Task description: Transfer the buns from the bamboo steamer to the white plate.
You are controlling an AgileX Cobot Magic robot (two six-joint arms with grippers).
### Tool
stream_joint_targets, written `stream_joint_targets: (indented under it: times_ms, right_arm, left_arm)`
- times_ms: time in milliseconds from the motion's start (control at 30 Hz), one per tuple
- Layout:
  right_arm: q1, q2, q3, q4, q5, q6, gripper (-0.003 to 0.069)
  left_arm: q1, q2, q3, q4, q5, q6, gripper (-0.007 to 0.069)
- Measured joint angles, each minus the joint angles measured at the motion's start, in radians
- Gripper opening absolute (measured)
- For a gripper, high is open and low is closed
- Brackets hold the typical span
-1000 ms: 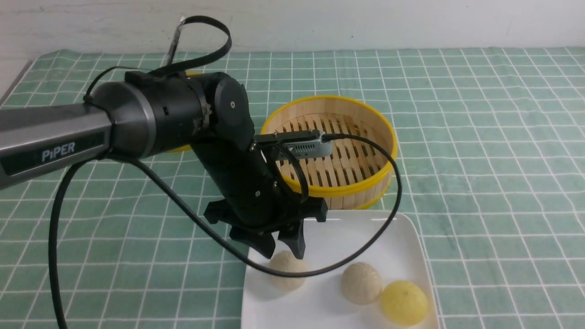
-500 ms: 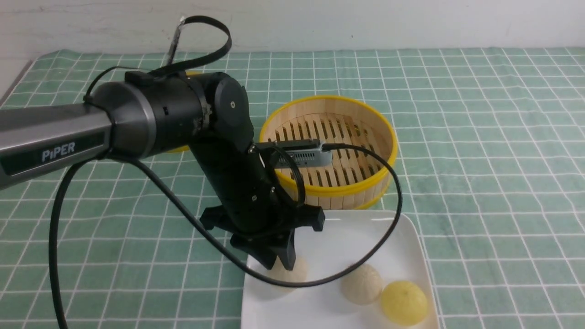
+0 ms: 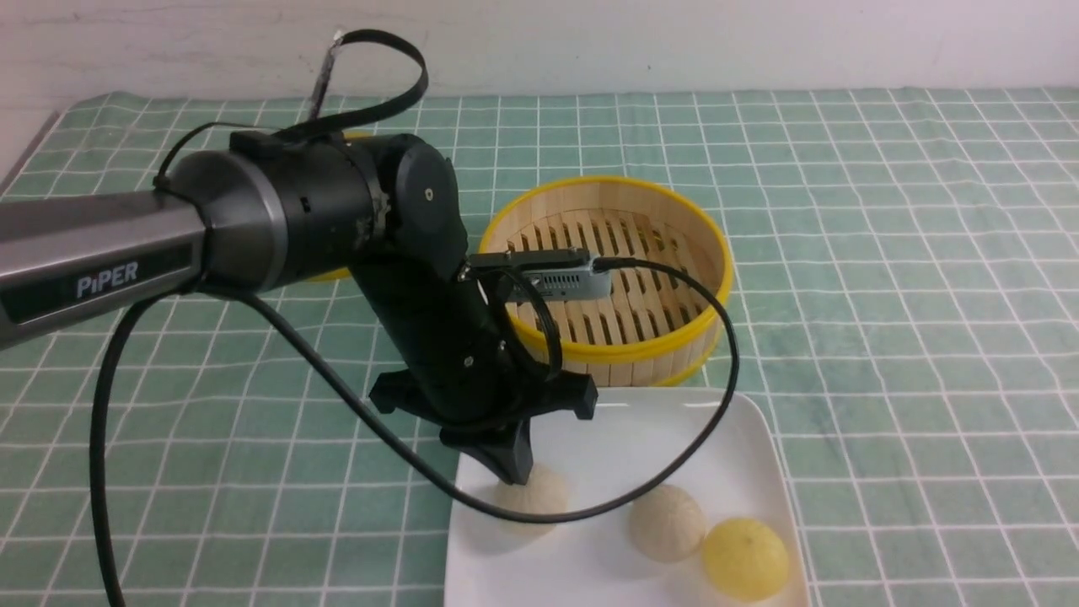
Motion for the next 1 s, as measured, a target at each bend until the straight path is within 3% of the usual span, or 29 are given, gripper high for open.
stream_joint_targets:
  times_ms: [200,367,467,600,1000]
  right_arm:
    - [-0.09,-0.004,0.075,0.0,0.0,0.0,0.0001]
    - [-0.264,-0.044,0.141,-0.016,-0.003,0.0,0.0003]
    - [-0.426,-0.081,0.216,-0.047,-0.003,0.0,0.0006]
    - [-0.513,-0.082,0.276,-0.05,-0.001,0.0,0.0013]
    - [-0.538,-0.082,0.333,-0.049,-0.038,0.0,0.0027]
  left_arm:
    - [0.0,0.0,0.0,0.057,-0.009,0.0,0.0001]
    - [0.0,-0.021,0.0,0.129,-0.013,0.0,0.0001]
    - [0.0,-0.11,0.0,0.203,-0.025,0.002,0.0001]
    - [0.001,-0.226,0.0,0.252,-0.023,0.003,0.0001]
    - [0.001,-0.687,0.0,0.343,0.101,-0.022,0.0001]
